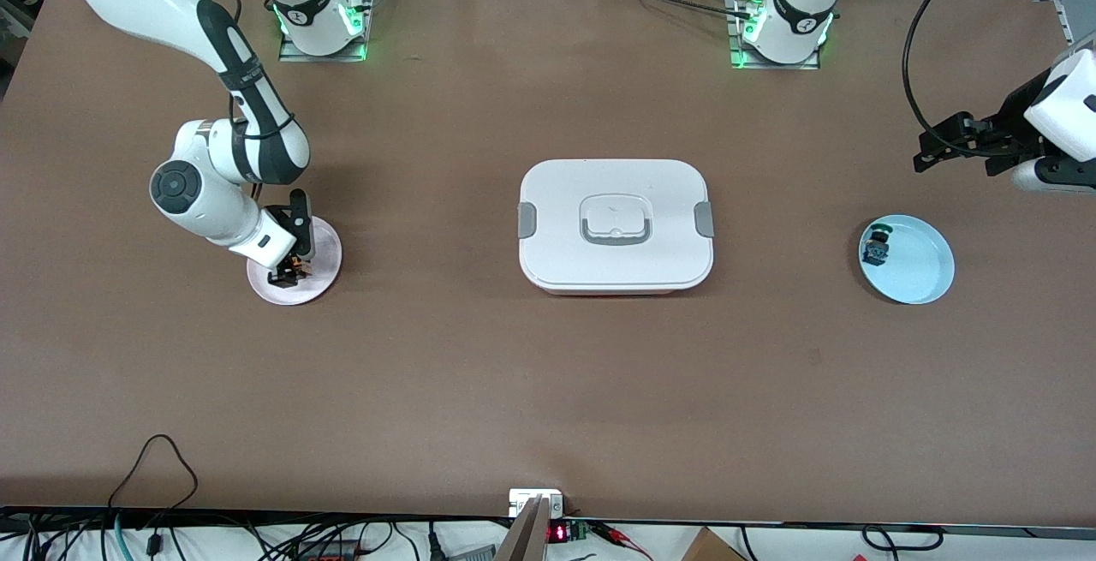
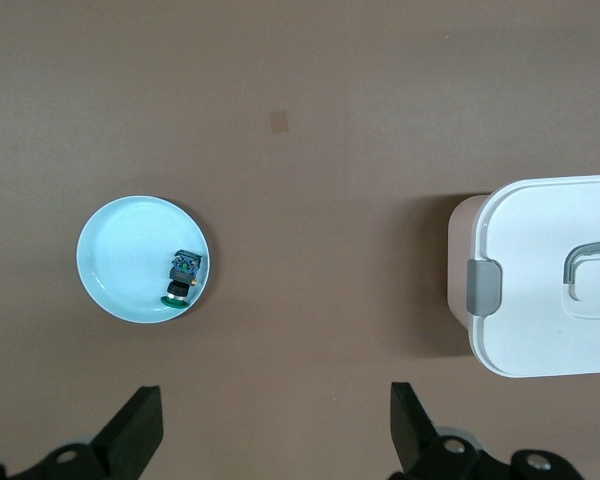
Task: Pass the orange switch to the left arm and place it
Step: 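Lift the orange switch out of the white dish with the right gripper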
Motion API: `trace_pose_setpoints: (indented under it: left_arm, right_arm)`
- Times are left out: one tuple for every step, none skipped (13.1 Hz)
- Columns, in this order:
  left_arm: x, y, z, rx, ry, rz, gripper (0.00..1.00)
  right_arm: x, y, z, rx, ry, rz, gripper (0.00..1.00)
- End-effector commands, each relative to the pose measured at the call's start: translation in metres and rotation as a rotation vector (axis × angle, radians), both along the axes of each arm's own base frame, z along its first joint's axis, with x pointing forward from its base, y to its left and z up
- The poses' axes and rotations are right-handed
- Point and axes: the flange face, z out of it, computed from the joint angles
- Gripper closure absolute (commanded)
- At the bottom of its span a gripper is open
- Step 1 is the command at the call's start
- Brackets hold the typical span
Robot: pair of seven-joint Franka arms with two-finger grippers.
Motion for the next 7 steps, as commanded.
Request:
trace_pose_setpoints:
  left_arm:
    - [0.003, 0.003, 0.005, 0.016, 0.005, 0.010, 0.00]
    - [0.003, 0.003, 0.005, 0.016, 0.005, 0.010, 0.00]
    - [0.003, 0.003, 0.005, 0.016, 0.005, 0.010, 0.00]
    - [0.003, 0.003, 0.005, 0.016, 0.005, 0.010, 0.00]
    - [0.003, 0.003, 0.005, 0.016, 0.005, 0.010, 0.00]
    - [0.003, 0.003, 0.005, 0.016, 0.005, 0.010, 0.00]
    - [0.003, 0.003, 0.005, 0.016, 0.005, 0.010, 0.00]
  right_arm:
    - [0.027, 0.000, 0.058, 0.003, 0.054, 0.022, 0.99]
    - [0.038, -0.001, 0.082, 0.000, 0.086, 0.025, 1.00]
    - [0.045, 0.000, 0.108, 0.001, 0.107, 0.037, 1.00]
    - [0.052, 0.000, 0.137, 0.001, 0.115, 0.039, 1.00]
    - [0.056, 0.000, 0.169, 0.000, 0.121, 0.038, 1.00]
    - [0.058, 0.001, 0.202, 0.000, 0.131, 0.035, 1.00]
    - [0.060, -0.001, 0.233, -0.003, 0.144, 0.027, 1.00]
